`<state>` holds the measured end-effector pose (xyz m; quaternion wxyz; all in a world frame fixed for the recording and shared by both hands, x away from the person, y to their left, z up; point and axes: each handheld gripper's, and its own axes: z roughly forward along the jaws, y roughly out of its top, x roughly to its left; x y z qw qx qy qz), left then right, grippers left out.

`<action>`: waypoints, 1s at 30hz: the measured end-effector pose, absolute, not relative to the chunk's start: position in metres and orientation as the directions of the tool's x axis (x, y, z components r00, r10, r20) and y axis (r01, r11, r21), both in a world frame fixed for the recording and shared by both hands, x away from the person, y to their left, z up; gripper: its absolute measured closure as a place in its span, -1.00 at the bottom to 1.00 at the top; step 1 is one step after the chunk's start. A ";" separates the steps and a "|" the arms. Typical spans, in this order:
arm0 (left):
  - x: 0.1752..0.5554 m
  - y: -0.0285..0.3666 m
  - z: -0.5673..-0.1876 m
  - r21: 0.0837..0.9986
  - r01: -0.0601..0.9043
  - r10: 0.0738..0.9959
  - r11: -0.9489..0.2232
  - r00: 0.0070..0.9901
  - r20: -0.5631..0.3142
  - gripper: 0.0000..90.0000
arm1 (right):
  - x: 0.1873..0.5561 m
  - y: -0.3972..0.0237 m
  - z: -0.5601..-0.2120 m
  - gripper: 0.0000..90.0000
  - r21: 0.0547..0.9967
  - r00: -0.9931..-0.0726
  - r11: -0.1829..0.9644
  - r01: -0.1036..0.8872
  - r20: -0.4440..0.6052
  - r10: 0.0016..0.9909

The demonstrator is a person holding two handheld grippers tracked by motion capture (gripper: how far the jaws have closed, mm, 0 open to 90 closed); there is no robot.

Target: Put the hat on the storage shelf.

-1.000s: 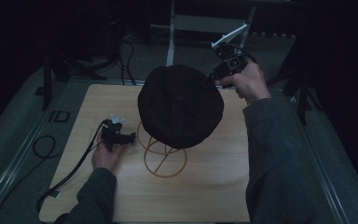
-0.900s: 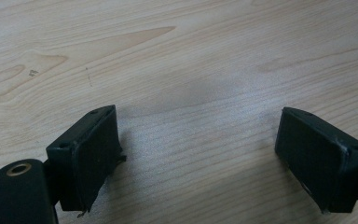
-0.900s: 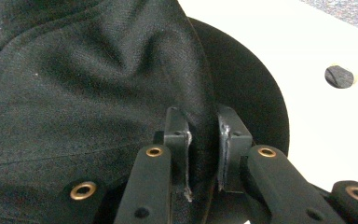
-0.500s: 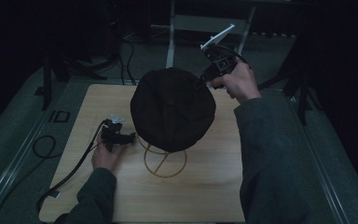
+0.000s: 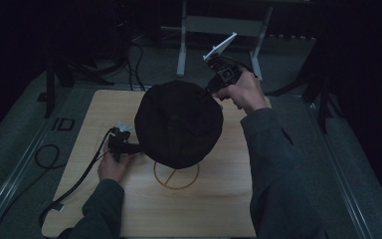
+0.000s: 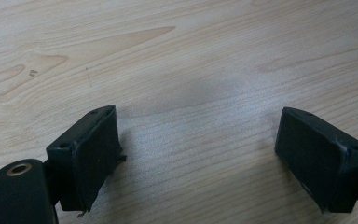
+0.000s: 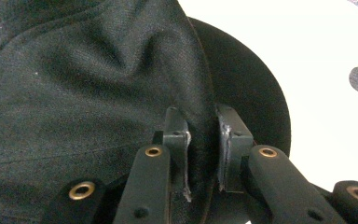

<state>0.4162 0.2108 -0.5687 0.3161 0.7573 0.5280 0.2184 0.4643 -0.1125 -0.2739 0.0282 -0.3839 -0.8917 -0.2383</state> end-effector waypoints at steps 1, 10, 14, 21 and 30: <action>0.416 0.211 -0.569 0.710 0.662 0.938 -0.243 0.347 -0.003 -0.70 | 0.464 -0.111 -0.275 0.70 0.403 -0.707 0.595 0.695 0.235 0.667; 0.416 0.211 -0.569 0.710 0.661 0.938 -0.243 0.348 -0.004 -0.70 | 0.463 -0.105 -0.281 0.69 0.388 -0.715 0.613 0.688 0.223 0.662; 0.416 0.211 -0.569 0.710 0.661 0.938 -0.242 0.348 -0.004 -0.70 | 0.464 -0.105 -0.281 0.69 0.389 -0.713 0.610 0.690 0.223 0.665; 0.416 0.211 -0.569 0.710 0.661 0.938 -0.243 0.347 -0.003 -0.70 | 0.464 -0.101 -0.284 0.68 0.382 -0.713 0.614 0.690 0.216 0.667; 0.416 0.211 -0.569 0.710 0.661 0.938 -0.243 0.347 -0.002 -0.70 | 0.467 -0.089 -0.296 0.62 0.371 -0.713 0.620 0.691 0.211 0.669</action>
